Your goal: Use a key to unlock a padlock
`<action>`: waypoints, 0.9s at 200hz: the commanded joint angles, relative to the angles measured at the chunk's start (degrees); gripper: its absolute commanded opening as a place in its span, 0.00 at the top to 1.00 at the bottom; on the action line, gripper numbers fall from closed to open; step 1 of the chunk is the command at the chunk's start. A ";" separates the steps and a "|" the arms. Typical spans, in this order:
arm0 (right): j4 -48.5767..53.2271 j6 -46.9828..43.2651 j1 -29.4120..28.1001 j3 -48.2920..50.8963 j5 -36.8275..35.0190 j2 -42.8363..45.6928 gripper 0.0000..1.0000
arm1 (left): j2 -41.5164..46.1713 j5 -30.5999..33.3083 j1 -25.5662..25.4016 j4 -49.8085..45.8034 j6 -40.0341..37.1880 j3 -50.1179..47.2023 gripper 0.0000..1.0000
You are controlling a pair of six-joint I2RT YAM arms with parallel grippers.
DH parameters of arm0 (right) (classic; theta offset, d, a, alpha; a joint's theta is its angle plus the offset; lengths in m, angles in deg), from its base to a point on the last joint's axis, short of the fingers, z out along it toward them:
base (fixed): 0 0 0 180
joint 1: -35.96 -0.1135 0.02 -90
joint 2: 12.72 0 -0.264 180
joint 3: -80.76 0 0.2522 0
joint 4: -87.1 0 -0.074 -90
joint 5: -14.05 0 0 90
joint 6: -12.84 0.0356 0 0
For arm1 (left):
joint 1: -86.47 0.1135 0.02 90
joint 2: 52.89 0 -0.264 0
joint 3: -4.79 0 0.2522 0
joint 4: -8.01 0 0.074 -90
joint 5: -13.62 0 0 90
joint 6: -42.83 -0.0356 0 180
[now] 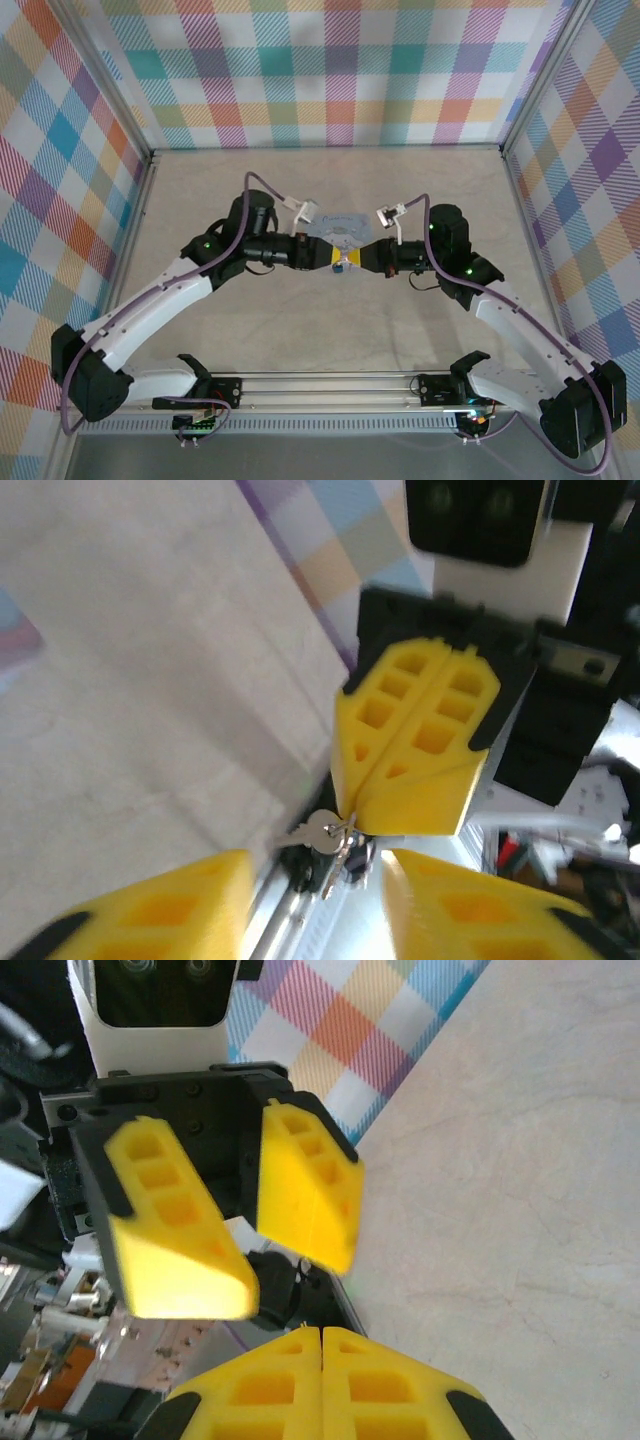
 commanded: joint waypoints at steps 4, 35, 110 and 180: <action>-7.73 4.47 -0.23 1.14 -6.04 1.55 1.00 | 5.71 7.25 2.10 10.40 7.85 -4.66 0.51; -16.84 10.31 -0.21 4.31 -11.86 2.46 1.00 | 9.42 13.64 2.63 16.51 12.18 -9.31 0.43; -30.68 17.62 -2.34 11.15 -18.62 3.59 1.00 | 5.59 12.63 2.36 38.48 23.20 -15.17 0.32; -36.75 20.46 -6.59 13.29 -27.19 2.91 1.00 | 0.48 11.64 -1.49 44.93 25.17 -14.51 0.53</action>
